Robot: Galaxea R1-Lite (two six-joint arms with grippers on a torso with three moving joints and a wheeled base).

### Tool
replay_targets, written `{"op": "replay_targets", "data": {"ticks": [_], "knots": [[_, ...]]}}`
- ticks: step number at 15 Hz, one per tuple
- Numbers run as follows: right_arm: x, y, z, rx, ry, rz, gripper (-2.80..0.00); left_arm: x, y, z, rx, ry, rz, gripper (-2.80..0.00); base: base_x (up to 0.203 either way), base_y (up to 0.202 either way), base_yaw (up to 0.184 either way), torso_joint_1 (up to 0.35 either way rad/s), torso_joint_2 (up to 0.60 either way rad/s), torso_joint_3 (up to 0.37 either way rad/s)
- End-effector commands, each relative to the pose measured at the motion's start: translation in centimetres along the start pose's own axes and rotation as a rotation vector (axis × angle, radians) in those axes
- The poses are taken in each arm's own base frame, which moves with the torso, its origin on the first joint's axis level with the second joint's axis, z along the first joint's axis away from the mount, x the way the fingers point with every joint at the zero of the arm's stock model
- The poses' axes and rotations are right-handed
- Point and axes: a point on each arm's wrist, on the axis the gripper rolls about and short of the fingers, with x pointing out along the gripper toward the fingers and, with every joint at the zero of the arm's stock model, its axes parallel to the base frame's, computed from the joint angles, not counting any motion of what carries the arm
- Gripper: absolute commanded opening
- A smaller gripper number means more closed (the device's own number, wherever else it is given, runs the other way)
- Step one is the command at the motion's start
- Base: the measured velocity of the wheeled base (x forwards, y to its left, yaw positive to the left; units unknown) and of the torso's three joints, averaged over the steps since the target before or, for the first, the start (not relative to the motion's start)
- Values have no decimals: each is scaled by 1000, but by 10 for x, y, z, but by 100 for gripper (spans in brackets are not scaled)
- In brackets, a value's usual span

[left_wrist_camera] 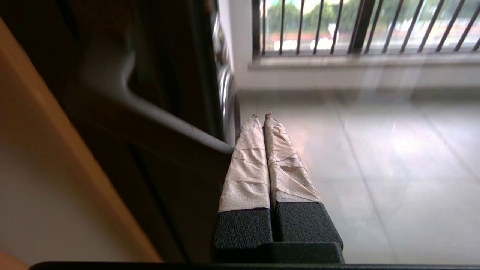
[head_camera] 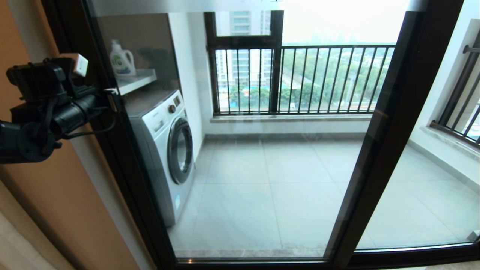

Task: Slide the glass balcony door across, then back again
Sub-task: Open the slid door

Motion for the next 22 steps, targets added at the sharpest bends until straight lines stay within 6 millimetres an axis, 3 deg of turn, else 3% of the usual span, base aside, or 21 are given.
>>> {"op": "replay_targets", "data": {"ticks": [1,6,13,18,22], "knots": [[0,0,0,0,2,0,-280,-1,3,-6,-1,10,5,-280,0,0,0,0,0,0],[0,0,0,0,0,0,-280,-1,9,-18,-1,19,22,-280,0,0,0,0,0,0],[0,0,0,0,0,0,-280,-1,45,-36,-9,62,71,-280,0,0,0,0,0,0],[0,0,0,0,0,0,-280,-1,54,-44,11,49,90,-280,0,0,0,0,0,0],[0,0,0,0,0,0,-280,-6,53,-40,30,17,93,-280,0,0,0,0,0,0]]}}
